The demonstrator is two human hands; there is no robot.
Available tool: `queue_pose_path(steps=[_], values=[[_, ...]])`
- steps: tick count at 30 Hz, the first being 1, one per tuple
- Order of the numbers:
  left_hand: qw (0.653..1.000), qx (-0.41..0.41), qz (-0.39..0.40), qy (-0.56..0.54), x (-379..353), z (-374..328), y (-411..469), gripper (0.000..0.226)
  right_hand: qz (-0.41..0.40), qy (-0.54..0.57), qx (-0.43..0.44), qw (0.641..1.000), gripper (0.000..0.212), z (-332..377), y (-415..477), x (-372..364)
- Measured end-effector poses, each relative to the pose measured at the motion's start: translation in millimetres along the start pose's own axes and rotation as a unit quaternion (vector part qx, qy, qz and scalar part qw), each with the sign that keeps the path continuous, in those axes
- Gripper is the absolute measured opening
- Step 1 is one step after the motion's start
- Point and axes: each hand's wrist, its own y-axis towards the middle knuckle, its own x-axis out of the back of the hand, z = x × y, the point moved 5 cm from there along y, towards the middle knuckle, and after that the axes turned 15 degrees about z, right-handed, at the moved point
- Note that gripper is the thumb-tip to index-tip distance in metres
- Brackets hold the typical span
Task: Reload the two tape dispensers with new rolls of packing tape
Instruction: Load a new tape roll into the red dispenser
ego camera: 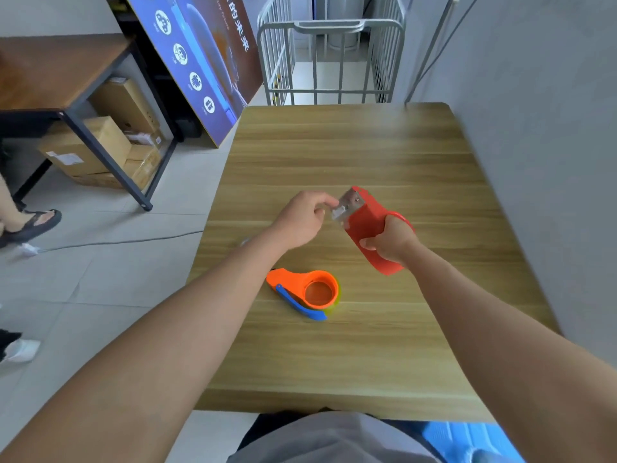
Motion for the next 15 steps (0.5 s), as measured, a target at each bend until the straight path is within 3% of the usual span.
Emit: queue_pose_path(steps=[15], values=[[0.994, 0.061, 0.052, -0.071, -69.7, 40.3, -13.1, 0.036, -0.015, -0.192, -0.085, 0.978, 0.040, -95.8, -1.7, -36.6]])
